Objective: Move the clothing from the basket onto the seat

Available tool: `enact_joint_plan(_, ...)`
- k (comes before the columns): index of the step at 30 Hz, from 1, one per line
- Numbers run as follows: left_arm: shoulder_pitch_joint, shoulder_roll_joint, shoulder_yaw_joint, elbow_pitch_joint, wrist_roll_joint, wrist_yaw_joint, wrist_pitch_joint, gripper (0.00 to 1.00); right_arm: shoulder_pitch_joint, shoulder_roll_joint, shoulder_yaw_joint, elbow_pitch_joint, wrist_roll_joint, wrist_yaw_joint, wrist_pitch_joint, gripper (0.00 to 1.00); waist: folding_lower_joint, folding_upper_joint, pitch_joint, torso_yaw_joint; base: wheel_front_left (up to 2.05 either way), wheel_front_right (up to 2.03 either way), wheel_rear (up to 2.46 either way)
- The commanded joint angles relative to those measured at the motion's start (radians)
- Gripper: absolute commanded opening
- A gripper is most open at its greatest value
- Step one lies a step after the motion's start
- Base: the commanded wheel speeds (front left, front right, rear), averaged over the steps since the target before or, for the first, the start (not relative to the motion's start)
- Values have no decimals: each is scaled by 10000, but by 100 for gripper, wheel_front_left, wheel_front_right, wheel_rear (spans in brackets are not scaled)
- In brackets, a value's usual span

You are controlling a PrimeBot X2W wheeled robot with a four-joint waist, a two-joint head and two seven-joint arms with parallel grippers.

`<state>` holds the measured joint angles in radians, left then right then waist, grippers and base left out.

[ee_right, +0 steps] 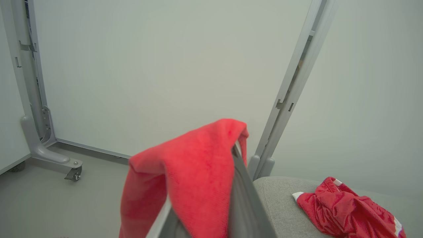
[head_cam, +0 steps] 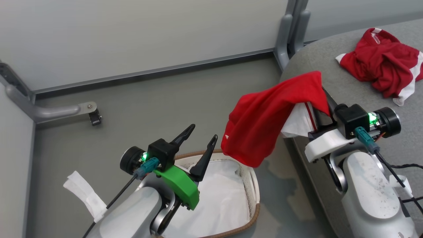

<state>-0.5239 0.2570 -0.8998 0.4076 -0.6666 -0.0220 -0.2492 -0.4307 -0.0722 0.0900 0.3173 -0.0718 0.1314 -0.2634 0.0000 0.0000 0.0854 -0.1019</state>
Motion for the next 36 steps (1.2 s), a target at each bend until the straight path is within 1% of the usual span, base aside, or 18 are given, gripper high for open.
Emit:
enact_joint_plan(1, 130, -44, -4, -29, 123, -37, -91, 100, 240, -60, -42, -129, -60, -14, -20, 0, 0, 0, 78, -277, 0, 0, 0)
enact_joint_plan(11, 74, -144, -282, -29, 353, -83, -94, 100, 932, -178, -236, -960, 69, -14, -20, 0, 0, 0, 414, -1766, 0, 0, 0)
enact_joint_plan(15, -55, -248, -431, -24, 427, -102, -74, 100, 1099, -204, -391, -1046, 117, -14, -20, 0, 0, 0, 600, -2226, 0, 0, 0)
enact_joint_plan(19, -213, -340, -550, 22, 508, -166, -67, 100, 1147, -154, -489, -1082, 126, -14, -20, 0, 0, 0, 780, -2506, 0, 0, 0)
enact_joint_plan(24, -299, -457, -670, 74, 600, -180, -69, 100, 1183, -170, -599, -982, 91, -14, -20, 0, 0, 0, 935, -2558, 0, 0, 0)
enact_joint_plan(30, -486, -655, -806, 110, 675, -213, -66, 100, 792, -258, -752, -596, 189, -14, -20, 0, 0, 0, 1155, -2317, 0, 0, 0)
enact_joint_plan(32, -523, -672, -808, 99, 721, -198, -77, 100, 467, -382, -775, -394, 291, -14, 22, 0, 0, 0, 1267, -2189, 0, 0, 0)
enact_joint_plan(36, -654, -633, -772, 19, 779, -167, -100, 100, -666, -872, -712, 17, 533, -14, 265, 0, 0, 0, 1614, -1906, 0, 0, 0)
